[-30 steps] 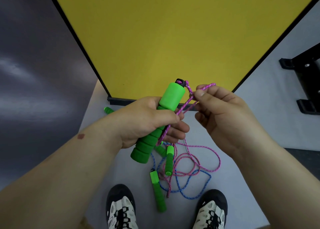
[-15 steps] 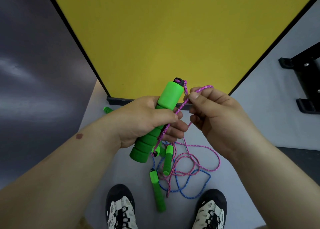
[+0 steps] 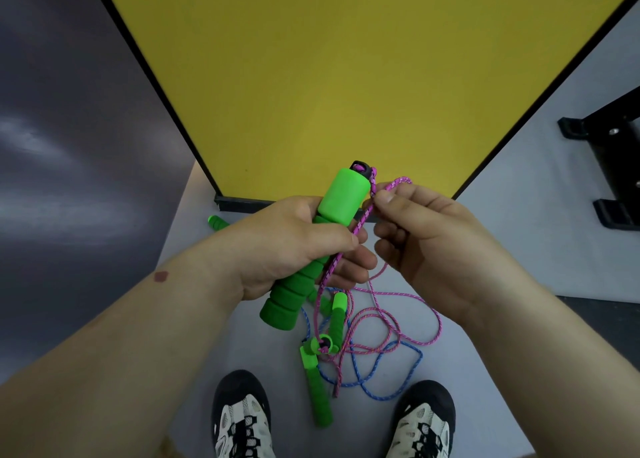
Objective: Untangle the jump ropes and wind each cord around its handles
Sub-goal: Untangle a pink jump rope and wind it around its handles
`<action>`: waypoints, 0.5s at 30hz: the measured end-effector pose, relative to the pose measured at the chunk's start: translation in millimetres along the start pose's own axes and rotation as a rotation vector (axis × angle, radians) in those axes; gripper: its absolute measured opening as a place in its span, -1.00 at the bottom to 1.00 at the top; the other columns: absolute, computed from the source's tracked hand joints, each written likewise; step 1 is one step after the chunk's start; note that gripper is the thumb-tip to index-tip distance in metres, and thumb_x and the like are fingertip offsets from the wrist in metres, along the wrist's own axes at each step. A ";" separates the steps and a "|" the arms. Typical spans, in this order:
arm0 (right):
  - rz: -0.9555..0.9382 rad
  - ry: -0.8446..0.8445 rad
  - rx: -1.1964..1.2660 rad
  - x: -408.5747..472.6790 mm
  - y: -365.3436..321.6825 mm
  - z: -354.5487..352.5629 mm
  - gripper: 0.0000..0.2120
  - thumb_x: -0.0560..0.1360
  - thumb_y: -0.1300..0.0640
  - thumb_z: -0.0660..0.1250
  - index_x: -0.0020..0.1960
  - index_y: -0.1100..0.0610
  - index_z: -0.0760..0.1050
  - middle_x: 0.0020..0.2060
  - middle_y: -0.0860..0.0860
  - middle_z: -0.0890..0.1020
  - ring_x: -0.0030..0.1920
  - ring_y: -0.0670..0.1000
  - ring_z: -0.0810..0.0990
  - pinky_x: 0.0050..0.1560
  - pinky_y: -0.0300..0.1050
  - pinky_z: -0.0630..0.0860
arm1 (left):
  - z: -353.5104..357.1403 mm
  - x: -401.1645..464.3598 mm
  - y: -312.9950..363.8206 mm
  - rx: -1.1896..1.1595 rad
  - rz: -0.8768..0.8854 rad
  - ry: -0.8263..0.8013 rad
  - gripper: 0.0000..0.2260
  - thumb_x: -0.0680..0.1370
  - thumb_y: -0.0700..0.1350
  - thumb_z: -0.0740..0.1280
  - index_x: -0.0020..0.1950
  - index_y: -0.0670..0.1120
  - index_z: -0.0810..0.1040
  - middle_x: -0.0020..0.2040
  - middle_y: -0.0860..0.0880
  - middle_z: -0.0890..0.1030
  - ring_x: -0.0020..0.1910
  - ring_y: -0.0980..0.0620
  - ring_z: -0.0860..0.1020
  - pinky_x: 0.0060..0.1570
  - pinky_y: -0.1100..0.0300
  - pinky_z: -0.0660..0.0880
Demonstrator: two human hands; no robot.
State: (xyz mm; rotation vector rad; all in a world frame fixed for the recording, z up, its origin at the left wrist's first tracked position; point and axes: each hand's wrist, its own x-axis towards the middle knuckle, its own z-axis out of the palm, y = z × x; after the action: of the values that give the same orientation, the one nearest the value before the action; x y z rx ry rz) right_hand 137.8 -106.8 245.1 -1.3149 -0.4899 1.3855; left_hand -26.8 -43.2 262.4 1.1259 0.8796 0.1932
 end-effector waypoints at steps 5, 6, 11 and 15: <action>-0.119 0.135 0.041 2.7 -5.6 -3.0 -0.93 0.54 0.20 0.40 -0.12 0.09 0.62 -0.23 0.00 0.65 -0.30 -0.05 0.53 -0.26 -0.22 0.48 | -0.2 1.2 -0.4 0.019 0.004 -0.009 -0.94 0.60 -0.31 0.28 0.06 -0.24 0.51 -0.14 -0.20 0.70 -0.22 -0.08 0.66 0.02 -0.08 0.62; -0.131 0.159 0.060 2.9 -7.2 -3.5 -0.92 0.54 0.20 0.41 -0.12 0.08 0.62 -0.21 0.00 0.66 -0.31 -0.06 0.52 -0.25 -0.22 0.49 | -0.5 1.1 -0.7 0.024 0.005 -0.011 -0.94 0.60 -0.31 0.29 0.06 -0.25 0.51 -0.14 -0.20 0.70 -0.21 -0.08 0.67 0.04 -0.11 0.61; -0.058 0.106 0.057 2.1 -4.9 -3.4 -0.96 0.53 0.15 0.42 -0.11 0.08 0.60 -0.22 0.01 0.66 -0.34 -0.09 0.52 -0.25 -0.19 0.48 | -0.3 1.4 -0.7 0.006 0.007 0.004 -0.95 0.60 -0.32 0.28 0.04 -0.24 0.51 -0.15 -0.20 0.70 -0.22 -0.08 0.66 0.00 -0.08 0.63; 0.008 -0.006 -0.041 -0.8 0.7 1.6 -0.92 0.47 0.19 0.43 -0.07 0.15 0.55 -0.15 0.15 0.56 -0.35 -0.08 0.51 -0.28 -0.19 0.44 | -0.4 1.7 0.1 0.002 0.005 -0.005 -0.94 0.60 -0.33 0.26 0.02 -0.23 0.52 -0.16 -0.20 0.69 -0.25 -0.05 0.65 -0.04 -0.02 0.63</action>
State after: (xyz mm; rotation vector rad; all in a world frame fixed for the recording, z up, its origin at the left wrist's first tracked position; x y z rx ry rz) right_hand 135.9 -107.1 245.3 -1.3478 -0.5199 1.3928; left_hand -26.0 -42.0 261.5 1.1298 0.8728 0.1934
